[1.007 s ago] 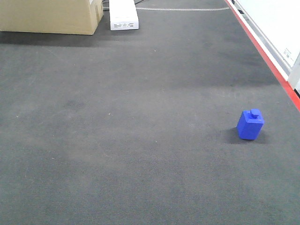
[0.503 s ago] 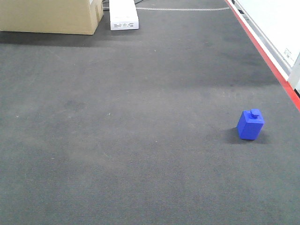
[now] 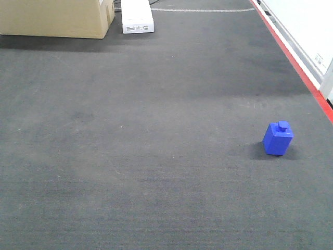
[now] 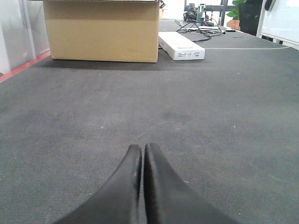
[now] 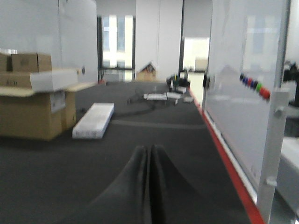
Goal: Pour parts from conveyor to right shelf
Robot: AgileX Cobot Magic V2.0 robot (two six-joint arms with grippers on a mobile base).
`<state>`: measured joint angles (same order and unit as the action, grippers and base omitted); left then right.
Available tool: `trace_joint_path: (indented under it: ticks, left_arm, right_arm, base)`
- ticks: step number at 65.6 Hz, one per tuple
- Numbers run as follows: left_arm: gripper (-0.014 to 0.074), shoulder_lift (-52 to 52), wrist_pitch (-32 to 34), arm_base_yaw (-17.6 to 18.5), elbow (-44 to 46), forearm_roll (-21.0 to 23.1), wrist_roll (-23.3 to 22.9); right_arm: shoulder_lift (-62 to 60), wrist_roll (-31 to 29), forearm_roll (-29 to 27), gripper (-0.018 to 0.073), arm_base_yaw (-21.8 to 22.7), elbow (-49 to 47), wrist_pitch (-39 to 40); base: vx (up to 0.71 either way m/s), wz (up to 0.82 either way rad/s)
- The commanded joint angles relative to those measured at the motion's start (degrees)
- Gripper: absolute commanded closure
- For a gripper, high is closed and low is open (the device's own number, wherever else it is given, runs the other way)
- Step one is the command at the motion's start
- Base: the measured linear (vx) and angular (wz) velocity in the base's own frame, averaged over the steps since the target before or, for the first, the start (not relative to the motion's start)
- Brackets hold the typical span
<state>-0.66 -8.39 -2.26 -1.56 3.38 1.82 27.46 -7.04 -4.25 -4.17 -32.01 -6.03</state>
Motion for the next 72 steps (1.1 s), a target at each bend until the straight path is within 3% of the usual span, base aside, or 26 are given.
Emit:
trace_joint_path:
  ticks: [1, 17, 25, 34, 40, 50, 72]
  left_arm:
    - [0.0603, -0.13, 4.35, 0.37, 1.16, 0.46, -0.46]
    - [0.0603, -0.13, 4.35, 0.37, 1.16, 0.46, -0.46]
    - [0.0603, -0.13, 4.35, 0.37, 1.16, 0.46, -0.46]
    - [0.0603, -0.13, 4.35, 0.37, 1.16, 0.46, -0.46]
    - [0.0603, -0.13, 4.35, 0.37, 1.16, 0.46, -0.46]
    - [0.0603, -0.13, 4.35, 0.37, 1.16, 0.46, -0.46]
    - [0.0603, -0.13, 4.35, 0.37, 1.16, 0.46, -0.46]
  right_arm:
    - [6.14, -0.45, -0.03, 0.0454, 0.38, -4.89, -2.31]
    - [14.15, -0.52, 0.01, -0.0015, 0.38, -6.46, -6.89]
    - [16.02, -0.66, 0.08, -0.0145, 0.38, -6.46, -7.69]
    - [17.09, -0.48, -0.14, -0.0141, 0.38, -6.46, -6.96]
    - [17.09, 2.71, -0.71, -0.0111, 0.38, -6.67, -8.8]
    - [19.32, 8.99, 1.6, -0.0056, 0.38, -9.54, -17.38]
    - [34.25, 13.42, 10.01, -0.0043, 0.38, -24.95, -36.47]
  base:
    - [0.0, 0.0]
    - [0.0, 0.0]
    - [0.0, 0.0]
    - [0.0, 0.0]
    - [0.0, 0.0]
    - [0.0, 0.0]
    - [0.0, 0.0]
